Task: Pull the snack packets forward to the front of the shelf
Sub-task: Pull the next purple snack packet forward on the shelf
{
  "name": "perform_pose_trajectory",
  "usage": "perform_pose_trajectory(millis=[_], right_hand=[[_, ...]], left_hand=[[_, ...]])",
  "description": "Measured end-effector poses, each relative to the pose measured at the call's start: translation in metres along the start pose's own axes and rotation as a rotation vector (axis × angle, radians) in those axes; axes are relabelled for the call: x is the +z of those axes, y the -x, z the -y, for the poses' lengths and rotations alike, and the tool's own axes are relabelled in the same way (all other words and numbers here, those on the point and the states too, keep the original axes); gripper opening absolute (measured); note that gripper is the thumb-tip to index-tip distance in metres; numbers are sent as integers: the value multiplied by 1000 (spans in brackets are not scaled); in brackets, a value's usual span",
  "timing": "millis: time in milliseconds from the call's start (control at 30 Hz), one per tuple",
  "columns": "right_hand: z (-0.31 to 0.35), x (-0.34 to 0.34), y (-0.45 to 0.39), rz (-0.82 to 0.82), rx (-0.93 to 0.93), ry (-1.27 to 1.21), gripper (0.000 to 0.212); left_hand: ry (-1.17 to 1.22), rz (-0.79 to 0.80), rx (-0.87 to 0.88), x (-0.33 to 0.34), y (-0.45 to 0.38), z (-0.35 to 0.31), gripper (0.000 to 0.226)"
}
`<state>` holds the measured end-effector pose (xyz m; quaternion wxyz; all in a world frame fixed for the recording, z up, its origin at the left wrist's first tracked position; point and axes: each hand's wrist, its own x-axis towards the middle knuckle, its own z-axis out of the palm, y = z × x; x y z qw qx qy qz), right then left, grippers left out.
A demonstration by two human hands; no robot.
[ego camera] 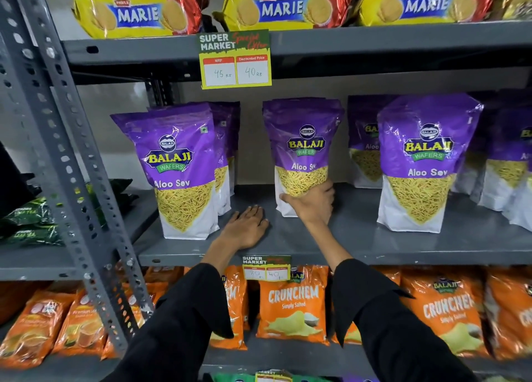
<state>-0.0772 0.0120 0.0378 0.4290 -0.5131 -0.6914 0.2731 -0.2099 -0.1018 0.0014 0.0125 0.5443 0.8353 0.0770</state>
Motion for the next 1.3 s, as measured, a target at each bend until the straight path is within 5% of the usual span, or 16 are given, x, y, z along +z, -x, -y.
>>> perform_pose_trajectory(millis=[1133,1300], right_hand=[[-14,-28,67,-43,-91,14,131],[-19,-52,103,-76,-185,-97,138]], left_hand=[[-48,6,-5,-6,9,-8,60],[14,-231,-37,-6,19,-10,62]])
